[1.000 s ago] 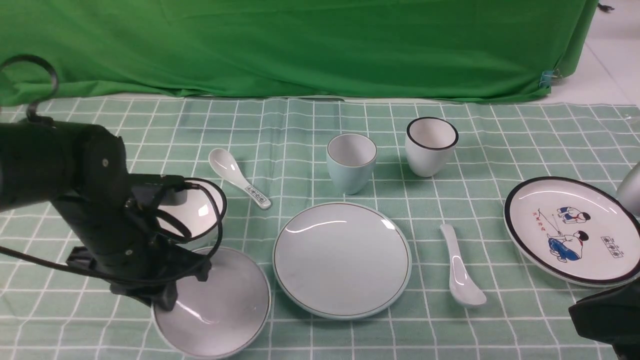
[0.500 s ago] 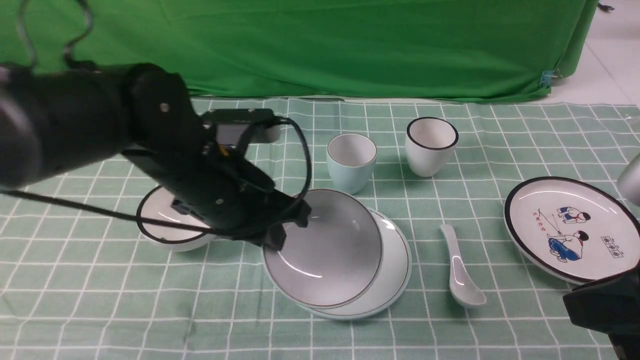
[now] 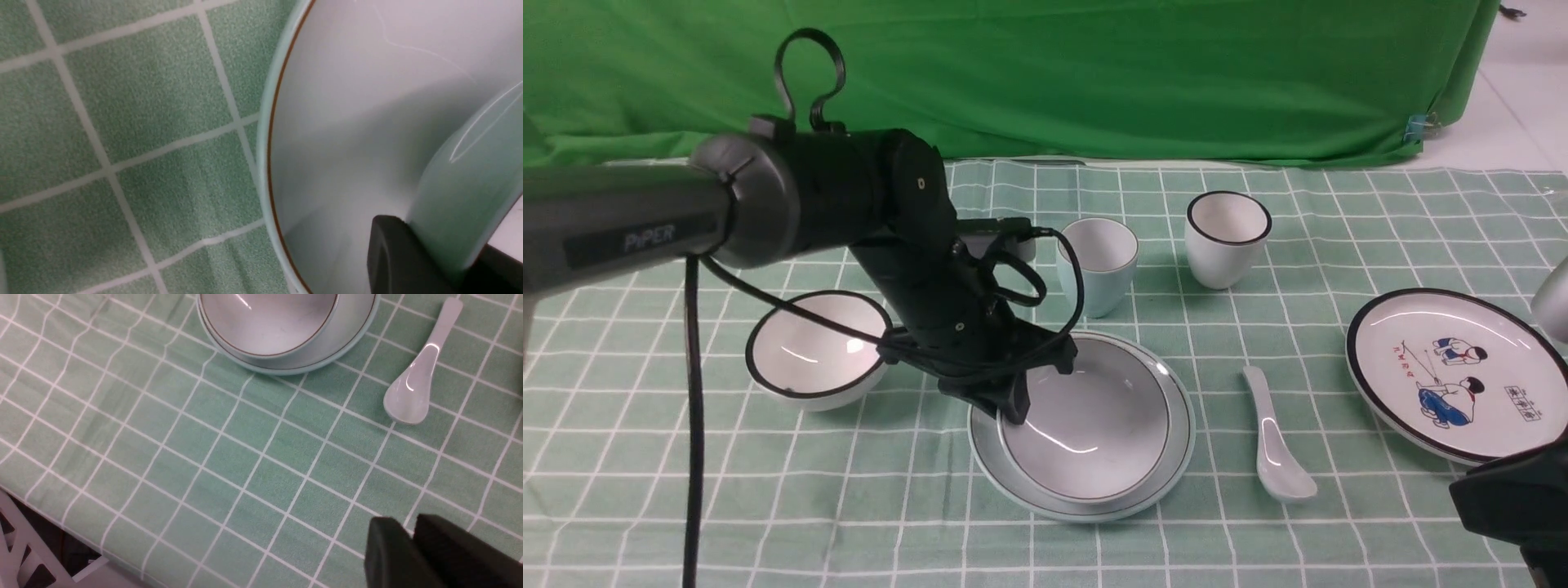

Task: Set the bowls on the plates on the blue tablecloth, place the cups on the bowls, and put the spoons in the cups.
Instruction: 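Place the bowl on top of the plate with the left gripper, then grasp the light green cup by its rim with the left gripper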

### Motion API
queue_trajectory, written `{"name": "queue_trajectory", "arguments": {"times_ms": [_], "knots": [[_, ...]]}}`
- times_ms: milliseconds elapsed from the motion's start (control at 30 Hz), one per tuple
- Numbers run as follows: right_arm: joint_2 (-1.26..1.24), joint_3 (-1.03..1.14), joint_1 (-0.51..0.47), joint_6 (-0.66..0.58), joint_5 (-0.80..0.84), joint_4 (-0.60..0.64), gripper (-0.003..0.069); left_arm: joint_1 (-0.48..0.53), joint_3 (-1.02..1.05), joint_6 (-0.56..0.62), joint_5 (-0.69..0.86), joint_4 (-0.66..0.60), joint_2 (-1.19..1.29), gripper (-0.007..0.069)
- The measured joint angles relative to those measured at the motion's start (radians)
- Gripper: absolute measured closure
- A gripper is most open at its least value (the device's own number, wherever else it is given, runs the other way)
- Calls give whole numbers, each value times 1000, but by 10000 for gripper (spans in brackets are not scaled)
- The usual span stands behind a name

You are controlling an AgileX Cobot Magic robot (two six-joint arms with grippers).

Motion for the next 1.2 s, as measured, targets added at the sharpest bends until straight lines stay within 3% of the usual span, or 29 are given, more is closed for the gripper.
{"name": "queue_trajectory", "arguments": {"times_ms": [133,300,433,800,1200], "knots": [[0,0,0,0,-2,-1,531,0,-1,0,-20,3,0,506],[0,0,0,0,-2,-1,524,0,-23,0,-18,3,1,361],[0,0,0,0,-2,-1,520,0,-102,-47,33,24,1,287],[0,0,0,0,-2,-1,519,6,-528,-101,104,76,136,268],[0,0,0,0,-2,-1,517,14,-757,-196,103,177,386,192]]}}
